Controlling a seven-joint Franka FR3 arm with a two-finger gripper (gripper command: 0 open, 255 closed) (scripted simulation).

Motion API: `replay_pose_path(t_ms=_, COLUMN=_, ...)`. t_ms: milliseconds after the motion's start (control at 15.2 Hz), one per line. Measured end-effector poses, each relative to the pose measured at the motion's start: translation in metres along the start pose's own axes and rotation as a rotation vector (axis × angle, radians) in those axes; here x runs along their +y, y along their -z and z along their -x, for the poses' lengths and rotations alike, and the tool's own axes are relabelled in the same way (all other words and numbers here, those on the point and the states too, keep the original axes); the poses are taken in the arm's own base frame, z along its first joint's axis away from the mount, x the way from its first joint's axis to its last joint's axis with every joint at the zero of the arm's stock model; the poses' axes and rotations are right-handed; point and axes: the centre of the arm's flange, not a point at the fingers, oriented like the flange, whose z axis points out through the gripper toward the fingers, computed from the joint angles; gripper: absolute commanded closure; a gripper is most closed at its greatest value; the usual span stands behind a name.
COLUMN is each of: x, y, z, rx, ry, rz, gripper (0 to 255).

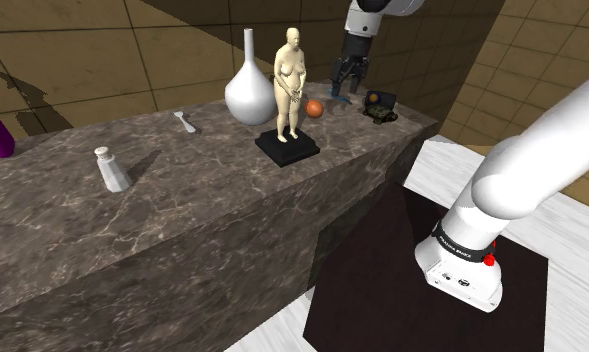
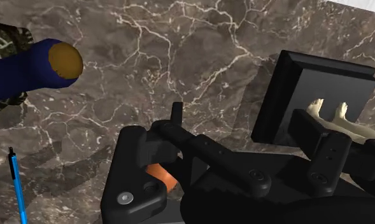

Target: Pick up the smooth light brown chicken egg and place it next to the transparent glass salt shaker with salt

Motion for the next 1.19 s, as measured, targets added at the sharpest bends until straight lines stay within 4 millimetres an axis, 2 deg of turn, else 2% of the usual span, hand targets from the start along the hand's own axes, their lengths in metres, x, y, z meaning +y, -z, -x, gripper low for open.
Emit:
replay_pose_path(t_ms=792, x=0.071, y=-0.059, z=-0.136, rx=-0.001, ry=-0.059, rz=-0.085, gripper=0)
replay_pose_path(t_ms=1056, x=0.093, y=-0.081, z=-0.168, rx=-0.002, ry=-0.075, rz=-0.109, gripper=0)
replay_pose_path(t_ms=1188, x=0.095, y=-0.09, z=-0.172, rx=-0.002, ry=-0.076, rz=-0.112, gripper=0)
